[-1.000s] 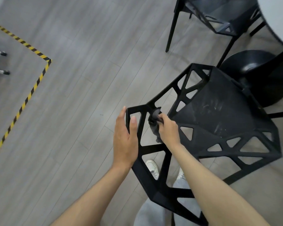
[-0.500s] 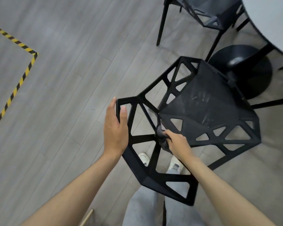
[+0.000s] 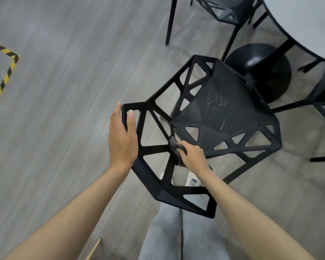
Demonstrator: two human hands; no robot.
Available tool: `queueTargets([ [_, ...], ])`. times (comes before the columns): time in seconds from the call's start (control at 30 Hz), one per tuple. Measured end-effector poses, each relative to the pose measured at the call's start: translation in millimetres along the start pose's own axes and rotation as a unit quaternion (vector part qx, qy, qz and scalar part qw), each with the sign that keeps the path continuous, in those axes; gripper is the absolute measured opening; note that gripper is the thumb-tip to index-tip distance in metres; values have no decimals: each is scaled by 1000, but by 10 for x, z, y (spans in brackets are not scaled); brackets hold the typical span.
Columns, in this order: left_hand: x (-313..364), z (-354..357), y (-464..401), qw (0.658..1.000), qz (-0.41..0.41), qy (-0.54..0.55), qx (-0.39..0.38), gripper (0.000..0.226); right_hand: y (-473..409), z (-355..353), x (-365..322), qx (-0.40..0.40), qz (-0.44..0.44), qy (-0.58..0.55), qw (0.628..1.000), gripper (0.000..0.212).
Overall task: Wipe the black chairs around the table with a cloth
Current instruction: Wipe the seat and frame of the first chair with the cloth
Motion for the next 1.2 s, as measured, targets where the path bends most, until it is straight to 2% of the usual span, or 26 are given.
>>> queueTargets([
  [0.13,3,3,-5,1000,9,5,0,66,350,-269,361,-41,35,77,996,20],
  [0.23,21,1,0,1000,9,7,3,65,668,-551,656,-80,66,68,992,20],
  [0.3,23,3,-2,1000,10,6,4,65,826,-637,694,-84,56,47,994,17],
  [0.47,6,6,-8,1000,19,9,9,64,1090,-564,565,-15,23,-39,999,18],
  [0.6,10,1,-9,999,26,14,15,62,1139,-474,518,18,38,0,999,15],
  [0.77,72,-5,28,999,51,-3,11,58,764,-288,493,31,83,50,995,10],
  [0.9,62,4,20,998,65,-21,10,57,262,-160,407,110,154,-33,981,21],
  [0.97,49,10,18,998,59,-22,13,56,14,-66,264,131,141,-84,978,22],
  [1.13,47,19,18,998,43,-23,25,52,-121,150,131,37,29,-133,990,13],
  [1.2,52,24,16,998,41,-38,23,50,-27,53,305,-22,8,-130,991,22],
])
Point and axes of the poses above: each hand's wrist, its own y-axis away from the middle knuckle, its own z-axis out of the palm, x = y × z, the point moved 2 cm from there along -y, towards the middle knuckle, and after that the axes turned 2 degrees about x, right-handed, at the moved point
